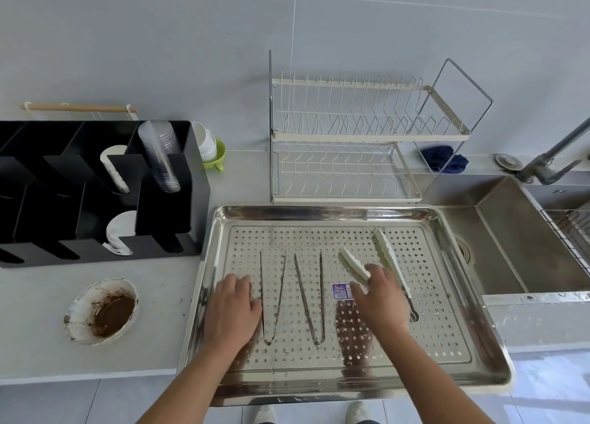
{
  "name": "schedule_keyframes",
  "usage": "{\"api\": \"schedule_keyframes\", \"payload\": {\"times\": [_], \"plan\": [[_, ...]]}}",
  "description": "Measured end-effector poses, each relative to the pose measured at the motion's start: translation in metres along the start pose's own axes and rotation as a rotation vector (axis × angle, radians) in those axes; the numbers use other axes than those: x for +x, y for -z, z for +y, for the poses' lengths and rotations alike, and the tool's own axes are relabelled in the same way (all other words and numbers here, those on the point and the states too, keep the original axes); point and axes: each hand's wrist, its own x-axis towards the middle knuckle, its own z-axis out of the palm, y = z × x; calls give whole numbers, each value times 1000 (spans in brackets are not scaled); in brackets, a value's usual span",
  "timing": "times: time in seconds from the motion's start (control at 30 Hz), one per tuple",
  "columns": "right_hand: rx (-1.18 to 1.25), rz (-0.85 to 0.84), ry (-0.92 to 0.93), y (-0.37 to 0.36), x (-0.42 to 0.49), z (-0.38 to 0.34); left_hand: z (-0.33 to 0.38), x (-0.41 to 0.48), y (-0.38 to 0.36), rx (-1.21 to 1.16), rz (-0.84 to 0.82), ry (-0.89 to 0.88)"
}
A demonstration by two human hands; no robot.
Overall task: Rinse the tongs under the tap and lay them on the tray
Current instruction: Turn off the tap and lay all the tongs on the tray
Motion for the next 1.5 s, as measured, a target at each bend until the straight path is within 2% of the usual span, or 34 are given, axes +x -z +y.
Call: {"api": "schedule_keyframes", "payload": {"times": [0.07, 0.2, 0.3, 0.63, 1.5], "plan": [[-111, 4, -27, 10, 9, 15, -6, 1, -3, 47, -23, -79], [-260, -115, -113, 14, 18, 29, -16, -4, -16, 111, -96, -110], [-310, -94, -112, 10, 18, 34, -20, -6, -22, 120, -85, -136], [-55, -138, -200, -13, -5, 21, -20, -5, -26, 100, -91, -101], [-10, -158, -193, -22, -17, 3, -20, -5, -27, 99, -99, -116]]}}
